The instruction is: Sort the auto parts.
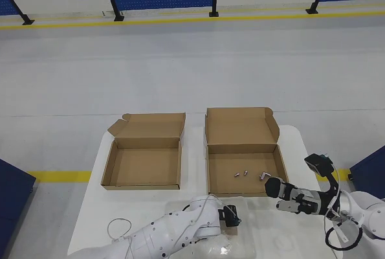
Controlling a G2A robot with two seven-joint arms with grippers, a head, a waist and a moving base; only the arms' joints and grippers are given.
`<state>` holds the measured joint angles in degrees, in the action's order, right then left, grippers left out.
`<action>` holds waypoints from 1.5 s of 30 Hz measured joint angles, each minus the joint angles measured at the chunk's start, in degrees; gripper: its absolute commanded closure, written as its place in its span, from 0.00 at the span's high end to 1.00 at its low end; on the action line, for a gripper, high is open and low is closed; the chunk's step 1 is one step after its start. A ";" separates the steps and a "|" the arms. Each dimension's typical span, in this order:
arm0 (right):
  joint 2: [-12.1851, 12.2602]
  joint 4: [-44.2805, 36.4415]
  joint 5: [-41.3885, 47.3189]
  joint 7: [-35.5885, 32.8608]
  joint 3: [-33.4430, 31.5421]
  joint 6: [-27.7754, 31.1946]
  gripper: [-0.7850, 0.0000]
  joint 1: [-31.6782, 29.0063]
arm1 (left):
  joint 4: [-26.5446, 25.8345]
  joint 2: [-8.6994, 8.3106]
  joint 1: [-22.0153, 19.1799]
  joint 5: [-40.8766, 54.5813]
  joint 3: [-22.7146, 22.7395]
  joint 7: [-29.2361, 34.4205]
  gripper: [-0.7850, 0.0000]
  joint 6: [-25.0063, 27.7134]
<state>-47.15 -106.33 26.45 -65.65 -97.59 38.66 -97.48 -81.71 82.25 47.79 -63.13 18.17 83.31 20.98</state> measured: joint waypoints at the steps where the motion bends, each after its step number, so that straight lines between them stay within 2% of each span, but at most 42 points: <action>1: 0.00 0.00 0.00 0.00 0.00 0.00 1.00 0.00 | 0.12 -0.01 0.01 0.02 -0.03 0.00 0.29 0.00; 3: 0.00 0.00 0.00 0.00 0.00 0.00 1.00 0.00 | 0.53 0.05 -0.07 0.17 -0.22 -0.11 0.29 0.10; 7: 0.00 0.00 0.00 0.00 0.00 0.00 1.00 0.00 | 1.39 0.37 -0.42 0.57 -0.57 -0.54 0.22 0.53; 8: 0.00 0.00 0.00 0.00 0.00 0.00 1.00 0.00 | 1.75 0.50 -0.52 0.65 -0.66 -0.61 0.06 0.59; 9: 0.00 0.00 0.00 0.00 0.00 0.00 1.00 0.00 | 1.99 0.61 -0.58 0.64 -0.73 -0.60 0.00 0.59; 17: 0.00 0.00 0.00 0.00 0.00 0.00 1.00 0.00 | 2.91 1.52 -0.75 -0.32 -1.01 -0.40 0.00 -0.33; 24: 0.00 0.00 0.00 0.00 0.00 0.00 1.00 0.00 | 1.62 1.39 -0.21 -0.39 -0.01 -0.01 0.00 -0.46; 31: 0.00 0.00 0.00 0.00 0.00 0.00 1.00 0.00 | -4.91 -0.65 1.28 0.19 2.03 1.36 0.00 -1.36; 39: 0.00 0.00 0.00 0.00 0.00 0.00 1.00 0.00 | -16.25 -5.32 2.85 3.75 4.65 3.11 0.00 -3.10; 45: 0.00 0.00 0.00 0.00 0.00 0.00 1.00 0.00 | -17.17 -5.70 2.86 4.02 4.72 3.36 0.00 -3.37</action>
<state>-47.15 -106.33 26.45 -65.65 -97.59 38.66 -97.48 -98.88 76.55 50.65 -59.10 22.89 86.67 17.62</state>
